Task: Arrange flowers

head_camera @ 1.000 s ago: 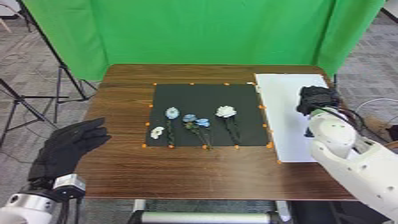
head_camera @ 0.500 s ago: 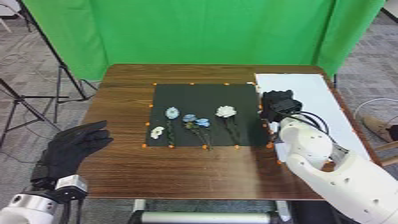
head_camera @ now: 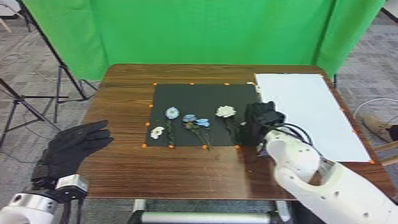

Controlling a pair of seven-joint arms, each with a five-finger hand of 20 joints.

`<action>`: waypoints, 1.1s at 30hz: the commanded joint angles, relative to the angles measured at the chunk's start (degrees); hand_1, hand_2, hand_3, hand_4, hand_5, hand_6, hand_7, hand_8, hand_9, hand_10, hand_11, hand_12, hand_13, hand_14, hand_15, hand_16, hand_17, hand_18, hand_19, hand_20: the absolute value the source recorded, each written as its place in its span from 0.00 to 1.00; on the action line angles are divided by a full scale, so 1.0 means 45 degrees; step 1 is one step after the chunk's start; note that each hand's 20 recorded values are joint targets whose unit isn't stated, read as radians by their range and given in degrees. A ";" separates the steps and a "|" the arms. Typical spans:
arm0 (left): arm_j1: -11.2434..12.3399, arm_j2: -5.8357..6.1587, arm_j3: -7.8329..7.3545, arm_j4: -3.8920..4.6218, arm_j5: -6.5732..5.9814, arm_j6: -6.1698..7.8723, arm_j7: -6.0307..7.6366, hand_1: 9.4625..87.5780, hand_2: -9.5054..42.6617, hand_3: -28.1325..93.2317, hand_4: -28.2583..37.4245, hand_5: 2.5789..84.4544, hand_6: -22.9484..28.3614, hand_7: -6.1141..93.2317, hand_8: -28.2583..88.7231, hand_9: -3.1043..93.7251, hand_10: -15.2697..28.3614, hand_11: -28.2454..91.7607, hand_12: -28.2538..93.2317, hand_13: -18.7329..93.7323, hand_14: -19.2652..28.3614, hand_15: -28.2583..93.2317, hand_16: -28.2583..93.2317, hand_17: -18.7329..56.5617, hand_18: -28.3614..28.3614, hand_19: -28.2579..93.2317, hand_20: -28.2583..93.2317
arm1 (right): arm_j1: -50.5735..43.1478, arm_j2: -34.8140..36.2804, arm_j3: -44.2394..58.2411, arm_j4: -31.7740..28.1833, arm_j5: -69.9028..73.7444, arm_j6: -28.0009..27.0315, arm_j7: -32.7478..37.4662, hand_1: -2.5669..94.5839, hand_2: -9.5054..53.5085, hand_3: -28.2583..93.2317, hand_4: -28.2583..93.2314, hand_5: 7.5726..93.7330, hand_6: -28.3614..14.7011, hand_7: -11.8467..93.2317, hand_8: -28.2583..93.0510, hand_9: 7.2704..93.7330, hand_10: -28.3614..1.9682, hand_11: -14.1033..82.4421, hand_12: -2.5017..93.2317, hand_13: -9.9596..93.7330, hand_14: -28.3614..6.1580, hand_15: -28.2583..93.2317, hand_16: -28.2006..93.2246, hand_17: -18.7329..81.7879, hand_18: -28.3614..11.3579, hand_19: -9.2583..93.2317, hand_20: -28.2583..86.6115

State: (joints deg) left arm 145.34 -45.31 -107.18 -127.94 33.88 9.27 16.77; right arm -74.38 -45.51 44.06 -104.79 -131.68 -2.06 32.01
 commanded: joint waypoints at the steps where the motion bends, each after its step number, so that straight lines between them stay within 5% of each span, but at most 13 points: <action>1: 0.0115 -0.0066 0.0018 -0.0044 0.0076 -0.0138 -0.0134 0.23 0.28 0.90 0.26 0.57 0.74 0.21 0.17 0.47 0.88 0.57 0.33 0.45 1.00 0.75 0.13 0.14 0.89 0.70 0.40 | -0.0163 -0.0022 -0.0243 -0.0301 -0.0059 0.0037 0.0612 0.52 0.01 0.88 0.00 0.85 0.65 0.29 0.25 0.91 0.62 0.46 0.33 0.73 0.50 0.82 0.44 0.34 0.12 0.83 0.47; 14: 0.0393 -0.0227 -0.0052 -0.0114 0.0135 -0.0170 -0.0248 0.23 0.29 0.91 0.26 0.57 0.74 0.21 0.17 0.47 0.88 0.57 0.33 0.45 1.00 0.75 0.13 0.14 0.89 0.70 0.40 | -0.1126 0.0623 0.0644 -0.2118 0.0733 -0.0032 0.1594 0.34 0.07 0.89 0.02 0.71 0.48 0.25 0.15 0.77 0.32 0.52 0.24 0.66 0.26 0.86 0.41 0.34 0.00 0.81 0.47; 19: 0.0453 -0.0093 0.0281 -0.0057 -0.0004 0.0116 0.0304 0.24 0.29 0.90 0.26 0.57 0.74 0.21 0.17 0.47 0.88 0.57 0.33 0.45 1.00 0.75 0.13 0.14 0.89 0.70 0.40 | -0.3525 0.0240 0.3880 -0.3506 0.2209 0.0399 0.0850 0.31 0.11 0.88 0.02 0.69 0.46 0.24 0.15 0.73 0.26 0.51 0.23 0.64 0.22 0.86 0.40 0.34 0.00 0.80 0.48; 25: 0.0711 -0.0253 0.0690 -0.0055 -0.0303 0.0661 0.1295 0.23 0.29 0.90 0.26 0.57 0.74 0.21 0.17 0.47 0.88 0.56 0.33 0.45 1.00 0.75 0.13 0.14 0.89 0.70 0.40 | -0.7074 -0.2811 0.9530 -0.3963 0.7465 0.1266 -0.0668 0.22 0.28 0.90 0.02 0.57 0.47 0.25 0.15 0.59 0.23 0.45 0.21 0.51 0.20 0.82 0.36 0.25 0.01 0.71 0.46; 28: 0.0754 -0.0283 0.0766 -0.0050 -0.0275 0.0782 0.1468 0.23 0.29 0.90 0.25 0.57 0.74 0.20 0.17 0.47 0.88 0.56 0.33 0.45 1.00 0.75 0.13 0.14 0.89 0.70 0.40 | -0.7862 -0.3865 1.1154 -0.3873 0.9268 0.1102 -0.1180 0.20 0.31 0.91 0.02 0.54 0.48 0.25 0.14 0.55 0.23 0.38 0.20 0.47 0.17 0.76 0.32 0.24 0.05 0.69 0.43; 33: 0.0965 -0.0580 0.0352 -0.0095 -0.0143 0.0665 0.0995 0.23 0.29 0.90 0.25 0.57 0.74 0.20 0.17 0.47 0.88 0.56 0.33 0.45 1.00 0.75 0.13 0.14 0.89 0.70 0.40 | -0.8286 -0.4439 1.2127 -0.3690 1.0624 0.1075 -0.0751 0.19 0.33 0.92 0.02 0.54 0.50 0.25 0.14 0.54 0.25 0.35 0.19 0.45 0.15 0.71 0.32 0.22 0.07 0.67 0.41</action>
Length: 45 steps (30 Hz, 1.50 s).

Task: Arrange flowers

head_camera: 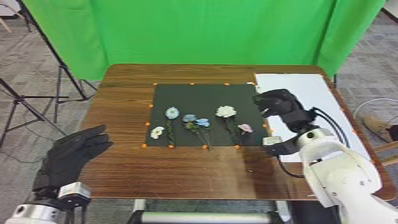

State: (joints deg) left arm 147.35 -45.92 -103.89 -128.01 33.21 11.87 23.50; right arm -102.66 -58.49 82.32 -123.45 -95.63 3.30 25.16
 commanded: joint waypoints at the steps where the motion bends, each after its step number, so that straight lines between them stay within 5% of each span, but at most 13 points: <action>1: 0.0547 -0.0482 -0.0429 -0.0091 -0.0039 0.0087 -0.0569 0.23 0.29 0.90 0.25 0.57 0.74 0.20 0.17 0.47 0.88 0.56 0.33 0.45 1.00 0.75 0.13 0.14 0.89 0.70 0.40 | -0.2005 -0.1695 0.3802 0.0520 0.3087 -0.0285 0.1001 0.19 0.33 0.92 0.02 0.54 0.50 0.25 0.14 0.54 0.25 0.35 0.19 0.45 0.15 0.70 0.32 0.22 0.07 0.67 0.41; 4: 0.0501 -0.0546 -0.0338 -0.0073 -0.0074 0.0230 -0.0591 0.23 0.29 0.90 0.25 0.57 0.74 0.20 0.17 0.47 0.88 0.56 0.33 0.45 1.00 0.75 0.13 0.14 0.89 0.70 0.40 | -0.1906 -0.1774 0.4227 0.0861 0.4069 -0.0633 0.1313 0.19 0.33 0.92 0.02 0.53 0.50 0.25 0.14 0.53 0.25 0.34 0.19 0.45 0.15 0.69 0.32 0.21 0.07 0.67 0.40; 6: 0.0373 -0.0691 -0.0404 -0.0052 0.0044 -0.0086 -0.0860 0.23 0.29 0.90 0.25 0.57 0.74 0.20 0.17 0.47 0.88 0.56 0.33 0.45 1.00 0.75 0.13 0.14 0.89 0.70 0.41 | -0.1827 -0.1737 0.4489 0.0907 0.3801 -0.0941 0.1604 0.20 0.33 0.93 0.02 0.53 0.50 0.24 0.14 0.53 0.25 0.34 0.19 0.44 0.14 0.69 0.32 0.21 0.07 0.67 0.41; 14: -0.0032 -0.0557 -0.0504 0.0048 0.0145 -0.0105 -0.1346 0.23 0.29 0.90 0.25 0.57 0.74 0.20 0.17 0.47 0.87 0.55 0.32 0.44 1.00 0.75 0.13 0.14 0.89 0.70 0.40 | -0.2044 -0.1243 0.5191 0.0928 0.4406 -0.1040 0.1515 0.20 0.32 0.93 0.02 0.53 0.51 0.25 0.14 0.53 0.26 0.34 0.19 0.44 0.14 0.69 0.32 0.21 0.07 0.68 0.41; 18: 0.0162 -0.0386 -0.0467 -0.0015 -0.0025 0.0212 -0.0902 0.23 0.29 0.90 0.25 0.57 0.74 0.19 0.17 0.47 0.87 0.55 0.32 0.44 1.00 0.75 0.13 0.14 0.89 0.70 0.40 | -0.2067 -0.1260 0.5259 0.1006 0.4494 -0.1144 0.1191 0.20 0.32 0.93 0.02 0.53 0.51 0.25 0.14 0.53 0.27 0.34 0.19 0.44 0.15 0.69 0.32 0.21 0.07 0.67 0.41; 28: 0.0069 -0.0146 -0.0302 0.0088 -0.0231 0.0261 -0.0633 0.23 0.29 0.90 0.25 0.57 0.73 0.19 0.17 0.46 0.86 0.54 0.32 0.43 1.00 0.72 0.13 0.14 0.89 0.70 0.40 | -0.1873 -0.1074 0.5047 0.1260 0.4779 -0.1426 0.0989 0.21 0.32 0.93 0.02 0.53 0.52 0.25 0.14 0.53 0.28 0.34 0.19 0.44 0.16 0.68 0.32 0.20 0.07 0.67 0.40; 29: 0.0178 -0.0034 -0.0269 0.0059 -0.0341 0.0394 -0.0392 0.23 0.28 0.90 0.25 0.57 0.73 0.19 0.17 0.45 0.86 0.54 0.32 0.43 1.00 0.72 0.13 0.14 0.89 0.70 0.40 | -0.1807 -0.1058 0.4996 0.1336 0.4791 -0.1424 0.0849 0.21 0.32 0.93 0.02 0.53 0.52 0.25 0.14 0.53 0.28 0.34 0.19 0.44 0.16 0.68 0.32 0.20 0.07 0.66 0.40; 34: 0.0082 0.0076 -0.0111 0.0119 -0.0456 0.0441 -0.0243 0.23 0.28 0.90 0.25 0.56 0.73 0.19 0.17 0.44 0.85 0.53 0.32 0.42 1.00 0.71 0.14 0.14 0.90 0.70 0.40 | -0.1795 -0.1005 0.4833 0.1307 0.4675 -0.0987 0.0953 0.21 0.31 0.94 0.02 0.52 0.53 0.25 0.14 0.52 0.29 0.34 0.19 0.44 0.17 0.67 0.33 0.20 0.07 0.66 0.40; 37: 0.0154 0.0243 0.0024 0.0127 -0.0607 0.0665 0.0142 0.23 0.28 0.90 0.25 0.55 0.73 0.18 0.17 0.43 0.85 0.53 0.32 0.42 1.00 0.71 0.14 0.15 0.90 0.70 0.40 | -0.1703 -0.1013 0.4828 0.1386 0.4894 -0.1151 0.0818 0.21 0.31 0.94 0.02 0.52 0.53 0.25 0.14 0.53 0.29 0.34 0.19 0.44 0.17 0.67 0.33 0.20 0.07 0.66 0.40; 45: 0.0232 0.0442 0.0043 0.0170 -0.0740 0.0795 0.0457 0.23 0.28 0.90 0.24 0.55 0.72 0.18 0.18 0.42 0.84 0.53 0.32 0.41 0.99 0.71 0.14 0.15 0.91 0.71 0.40 | -0.1565 -0.0947 0.4655 0.1492 0.4935 -0.0996 0.0533 0.20 0.31 0.94 0.02 0.52 0.55 0.25 0.14 0.52 0.30 0.33 0.19 0.44 0.17 0.67 0.33 0.20 0.08 0.65 0.40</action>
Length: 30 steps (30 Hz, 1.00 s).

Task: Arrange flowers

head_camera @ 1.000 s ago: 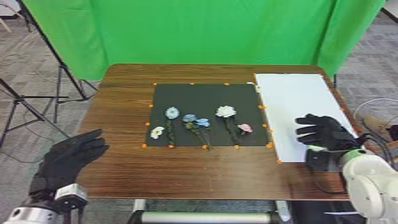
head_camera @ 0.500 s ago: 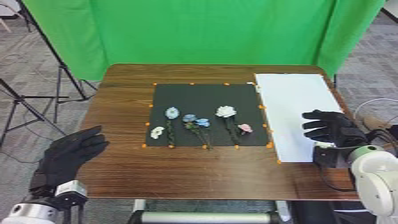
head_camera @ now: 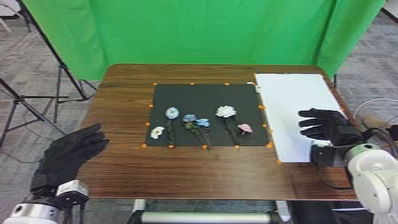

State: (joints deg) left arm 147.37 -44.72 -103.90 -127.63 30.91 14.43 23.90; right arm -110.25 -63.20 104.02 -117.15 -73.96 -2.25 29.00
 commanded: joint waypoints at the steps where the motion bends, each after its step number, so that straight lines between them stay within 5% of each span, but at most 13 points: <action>1: 0.0295 0.0189 0.0039 0.0064 -0.0262 0.0245 0.0422 0.23 0.28 0.90 0.24 0.55 0.72 0.18 0.18 0.42 0.84 0.53 0.32 0.41 0.99 0.71 0.14 0.15 0.91 0.71 0.40 | 0.0170 0.0122 -0.0223 0.0130 0.0157 0.0202 -0.0311 0.20 0.31 0.94 0.02 0.52 0.55 0.25 0.14 0.52 0.30 0.33 0.19 0.44 0.17 0.66 0.33 0.20 0.08 0.65 0.40; 14: 0.0519 0.0226 -0.0491 0.0130 -0.0225 -0.0092 0.0147 0.23 0.28 0.90 0.24 0.54 0.72 0.18 0.18 0.43 0.85 0.53 0.32 0.41 1.00 0.72 0.14 0.15 0.91 0.71 0.40 | 0.0225 0.0117 -0.0306 0.0178 0.0191 -0.0010 -0.0332 0.21 0.31 0.94 0.02 0.52 0.56 0.26 0.14 0.52 0.31 0.33 0.19 0.44 0.17 0.66 0.33 0.19 0.08 0.65 0.41; 19: 0.0454 0.0331 -0.0471 0.0175 -0.0369 -0.0044 0.0287 0.23 0.28 0.90 0.24 0.54 0.72 0.18 0.18 0.43 0.85 0.54 0.32 0.42 1.00 0.72 0.14 0.15 0.91 0.71 0.40 | 0.0378 0.0104 -0.0398 0.0244 0.0136 -0.0090 -0.0420 0.21 0.31 0.95 0.02 0.52 0.56 0.26 0.14 0.52 0.32 0.33 0.19 0.44 0.17 0.66 0.33 0.19 0.08 0.65 0.41; 30: 0.0385 0.0060 -0.0692 0.0216 -0.0198 -0.0415 -0.0262 0.23 0.28 0.90 0.24 0.55 0.72 0.18 0.18 0.43 0.85 0.53 0.32 0.42 1.00 0.72 0.14 0.15 0.91 0.71 0.40 | 0.0595 0.0124 -0.0648 0.0208 0.0208 -0.0384 -0.0361 0.21 0.30 0.94 0.02 0.52 0.57 0.26 0.14 0.52 0.32 0.33 0.19 0.44 0.17 0.65 0.33 0.19 0.08 0.65 0.41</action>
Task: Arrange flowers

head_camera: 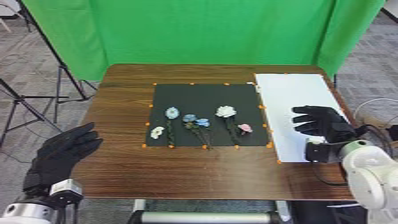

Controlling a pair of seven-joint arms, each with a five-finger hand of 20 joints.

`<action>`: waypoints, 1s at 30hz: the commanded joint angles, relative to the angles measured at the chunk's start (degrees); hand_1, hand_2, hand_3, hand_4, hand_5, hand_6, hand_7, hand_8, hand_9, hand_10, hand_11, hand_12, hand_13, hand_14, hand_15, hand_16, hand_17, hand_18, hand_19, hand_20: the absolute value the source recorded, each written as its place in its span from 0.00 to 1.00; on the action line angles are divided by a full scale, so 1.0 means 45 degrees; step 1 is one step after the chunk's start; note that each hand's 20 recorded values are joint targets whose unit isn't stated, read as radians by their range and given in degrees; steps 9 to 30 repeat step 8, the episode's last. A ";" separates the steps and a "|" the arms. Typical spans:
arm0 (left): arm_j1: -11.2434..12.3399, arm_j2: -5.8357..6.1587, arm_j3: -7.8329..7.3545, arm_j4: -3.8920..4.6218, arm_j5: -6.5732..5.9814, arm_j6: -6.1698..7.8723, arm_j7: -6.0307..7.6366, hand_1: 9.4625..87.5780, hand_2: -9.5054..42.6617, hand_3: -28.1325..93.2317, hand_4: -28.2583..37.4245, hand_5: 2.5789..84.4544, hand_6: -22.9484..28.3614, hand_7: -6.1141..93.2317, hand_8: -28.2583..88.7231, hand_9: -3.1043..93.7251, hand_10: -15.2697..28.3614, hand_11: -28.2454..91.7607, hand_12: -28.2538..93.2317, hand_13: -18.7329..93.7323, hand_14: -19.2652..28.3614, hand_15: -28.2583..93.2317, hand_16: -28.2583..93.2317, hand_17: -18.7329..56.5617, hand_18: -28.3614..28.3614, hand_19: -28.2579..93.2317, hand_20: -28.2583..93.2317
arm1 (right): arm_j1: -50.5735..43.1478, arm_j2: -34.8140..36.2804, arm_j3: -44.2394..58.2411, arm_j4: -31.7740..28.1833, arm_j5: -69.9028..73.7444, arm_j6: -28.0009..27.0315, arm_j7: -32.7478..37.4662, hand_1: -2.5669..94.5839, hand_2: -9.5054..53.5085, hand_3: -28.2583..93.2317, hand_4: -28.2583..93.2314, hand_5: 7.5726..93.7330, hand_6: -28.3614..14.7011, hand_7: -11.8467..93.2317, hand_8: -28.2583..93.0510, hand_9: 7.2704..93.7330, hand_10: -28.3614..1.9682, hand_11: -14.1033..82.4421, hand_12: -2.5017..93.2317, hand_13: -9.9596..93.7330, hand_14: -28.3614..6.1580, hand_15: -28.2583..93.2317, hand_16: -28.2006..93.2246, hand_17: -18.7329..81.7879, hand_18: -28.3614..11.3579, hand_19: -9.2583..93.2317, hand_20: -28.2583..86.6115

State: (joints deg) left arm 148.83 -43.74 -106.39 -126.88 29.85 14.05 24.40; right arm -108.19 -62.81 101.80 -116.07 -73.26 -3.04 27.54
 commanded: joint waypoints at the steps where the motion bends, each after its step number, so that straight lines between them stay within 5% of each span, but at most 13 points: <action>1: 0.0027 -0.0170 -0.0130 0.0052 0.0051 -0.0356 -0.0412 0.23 0.28 0.90 0.24 0.55 0.72 0.18 0.18 0.43 0.86 0.54 0.32 0.42 1.00 0.72 0.14 0.15 0.91 0.71 0.40 | 0.0124 0.0019 -0.0124 -0.0028 0.0073 -0.0285 -0.0080 0.21 0.30 0.94 0.02 0.52 0.57 0.26 0.14 0.52 0.32 0.33 0.19 0.44 0.17 0.65 0.33 0.19 0.08 0.65 0.41; 30: 0.0043 -0.0271 -0.0102 0.0040 0.0066 -0.0434 -0.0510 0.23 0.28 0.89 0.24 0.55 0.72 0.18 0.18 0.43 0.85 0.52 0.32 0.41 0.99 0.70 0.14 0.14 0.91 0.70 0.39 | 0.0047 0.0063 -0.0181 -0.0033 0.0003 -0.0016 -0.0346 0.21 0.30 0.95 0.02 0.52 0.58 0.26 0.13 0.51 0.36 0.32 0.18 0.43 0.18 0.64 0.33 0.19 0.09 0.64 0.41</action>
